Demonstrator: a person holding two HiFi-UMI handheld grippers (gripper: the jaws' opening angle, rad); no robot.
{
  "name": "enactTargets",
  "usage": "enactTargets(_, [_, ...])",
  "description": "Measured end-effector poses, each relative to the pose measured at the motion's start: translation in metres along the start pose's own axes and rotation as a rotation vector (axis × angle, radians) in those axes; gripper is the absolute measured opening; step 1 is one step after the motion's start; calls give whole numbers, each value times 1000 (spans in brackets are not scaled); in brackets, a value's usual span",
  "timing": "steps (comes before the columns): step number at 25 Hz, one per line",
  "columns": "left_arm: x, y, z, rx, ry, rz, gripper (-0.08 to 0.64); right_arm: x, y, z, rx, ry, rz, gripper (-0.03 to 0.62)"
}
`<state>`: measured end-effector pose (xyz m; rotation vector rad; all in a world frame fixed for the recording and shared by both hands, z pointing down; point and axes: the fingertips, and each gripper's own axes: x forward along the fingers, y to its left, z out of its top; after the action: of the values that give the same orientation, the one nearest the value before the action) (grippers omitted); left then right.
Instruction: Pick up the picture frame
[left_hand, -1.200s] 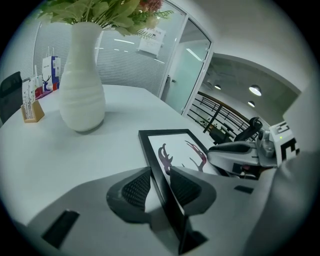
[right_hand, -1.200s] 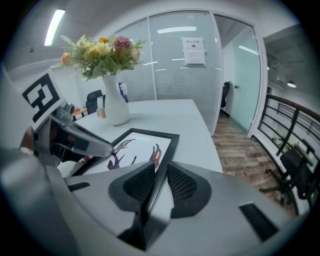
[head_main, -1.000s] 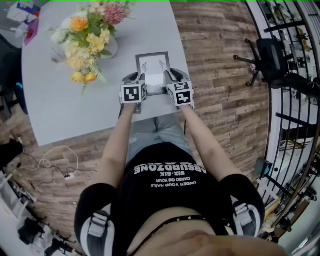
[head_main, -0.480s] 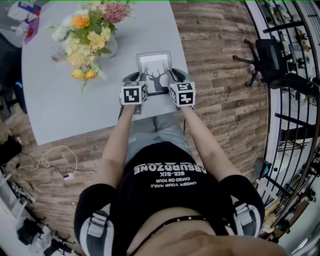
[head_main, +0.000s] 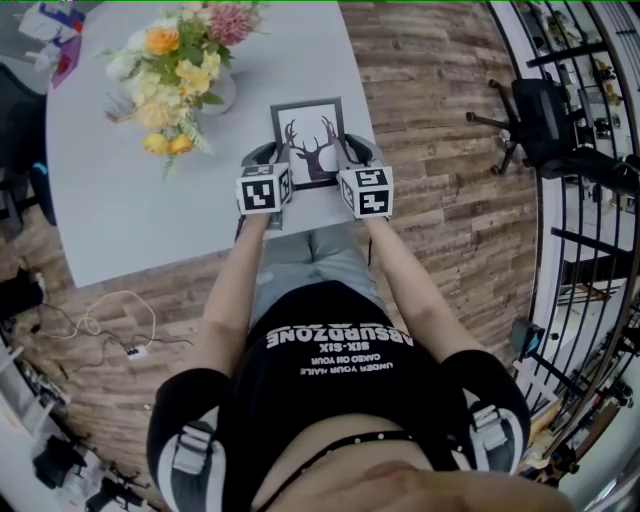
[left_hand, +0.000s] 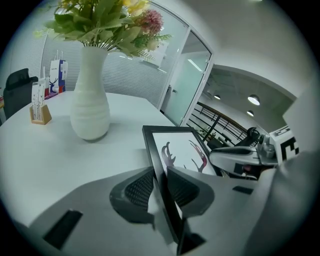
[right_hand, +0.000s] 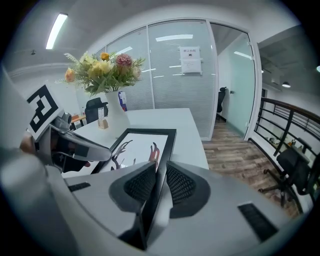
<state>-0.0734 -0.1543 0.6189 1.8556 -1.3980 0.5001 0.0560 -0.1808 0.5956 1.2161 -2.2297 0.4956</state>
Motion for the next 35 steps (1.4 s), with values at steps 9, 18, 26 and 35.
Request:
enactTargets(9, [-21,-7,16,13,-59,7,97,-17,4,20,-11,-67,-3,80])
enactTargets(18, [-47,-23,40,5,-152,-28,95,-50,6,50,-60,-160,-31,81])
enactTargets(26, [-85,-44,64,114,-240,-23,94,-87,10,74,-21,-212,-46,80])
enactTargets(35, [-129,-66,74,162,-270,-119,93,-133,21,87,17,-255,-20,78])
